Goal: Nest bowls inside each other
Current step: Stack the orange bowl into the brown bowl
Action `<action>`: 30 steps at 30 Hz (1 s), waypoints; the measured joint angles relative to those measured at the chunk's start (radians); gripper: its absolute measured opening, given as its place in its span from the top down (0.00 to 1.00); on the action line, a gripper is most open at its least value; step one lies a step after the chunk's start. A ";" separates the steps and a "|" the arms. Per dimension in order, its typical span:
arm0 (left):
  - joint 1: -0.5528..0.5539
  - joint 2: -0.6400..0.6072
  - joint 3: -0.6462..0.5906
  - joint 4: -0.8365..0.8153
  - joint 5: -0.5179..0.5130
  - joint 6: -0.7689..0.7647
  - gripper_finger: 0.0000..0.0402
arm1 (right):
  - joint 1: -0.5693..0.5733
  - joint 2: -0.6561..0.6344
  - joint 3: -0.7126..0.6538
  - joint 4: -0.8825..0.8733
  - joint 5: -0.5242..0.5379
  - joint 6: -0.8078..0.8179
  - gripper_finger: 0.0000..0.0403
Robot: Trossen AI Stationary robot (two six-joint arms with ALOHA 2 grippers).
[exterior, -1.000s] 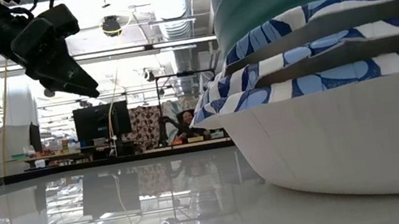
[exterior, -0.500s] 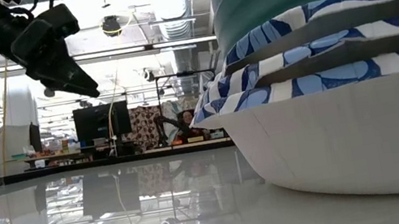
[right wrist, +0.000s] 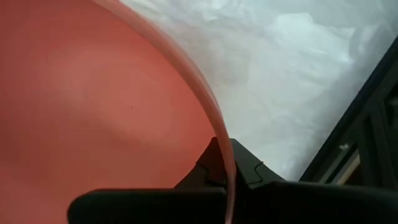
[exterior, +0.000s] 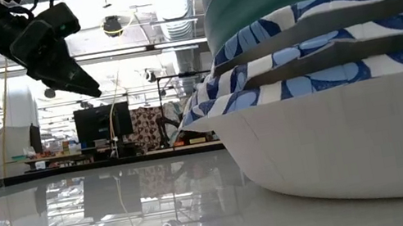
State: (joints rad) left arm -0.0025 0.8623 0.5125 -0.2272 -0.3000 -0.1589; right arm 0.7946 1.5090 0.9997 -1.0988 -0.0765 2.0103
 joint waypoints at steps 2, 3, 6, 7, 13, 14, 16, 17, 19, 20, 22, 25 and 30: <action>0.000 0.000 0.000 0.000 0.000 0.000 0.30 | 0.014 0.000 0.000 0.002 0.000 0.029 0.98; 0.000 0.000 0.000 0.000 0.000 -0.001 0.30 | 0.023 0.000 0.000 0.002 0.000 0.045 0.98; 0.000 0.000 0.000 0.000 0.001 -0.001 0.30 | 0.051 0.000 0.000 0.001 0.000 0.101 0.98; 0.000 0.000 0.000 0.000 0.001 -0.002 0.30 | 0.062 0.000 0.000 0.001 0.000 0.117 0.98; 0.000 0.000 0.000 0.000 0.001 -0.017 0.30 | 0.119 0.000 0.000 0.027 0.000 0.176 0.98; 0.000 0.000 0.000 0.000 0.002 -0.024 0.30 | 0.129 0.000 0.000 0.035 0.001 0.187 0.98; 0.000 0.000 0.000 0.000 0.004 -0.034 0.30 | 0.148 0.000 0.000 0.041 0.001 0.202 0.98; 0.000 0.000 0.000 0.000 0.005 -0.038 0.30 | 0.160 0.000 0.000 0.042 0.002 0.213 0.98; 0.000 0.000 0.000 0.000 0.005 -0.054 0.30 | 0.179 0.000 0.000 0.043 0.002 0.226 0.98; 0.000 0.000 0.000 0.000 0.005 -0.063 0.30 | 0.187 0.000 0.000 0.044 0.001 0.226 0.98; 0.000 0.000 0.000 0.000 0.004 -0.072 0.30 | 0.198 0.000 0.000 0.045 0.003 0.226 0.98; 0.000 0.000 0.000 0.001 0.004 -0.083 0.30 | 0.205 0.000 0.000 0.046 0.022 0.225 0.98; 0.000 0.000 0.000 0.001 0.004 -0.124 0.30 | 0.210 0.002 0.000 0.068 0.094 0.216 0.98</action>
State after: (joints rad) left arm -0.0026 0.8623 0.5125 -0.2265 -0.2962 -0.2833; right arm 1.0044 1.5112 0.9993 -1.0304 0.0178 2.2265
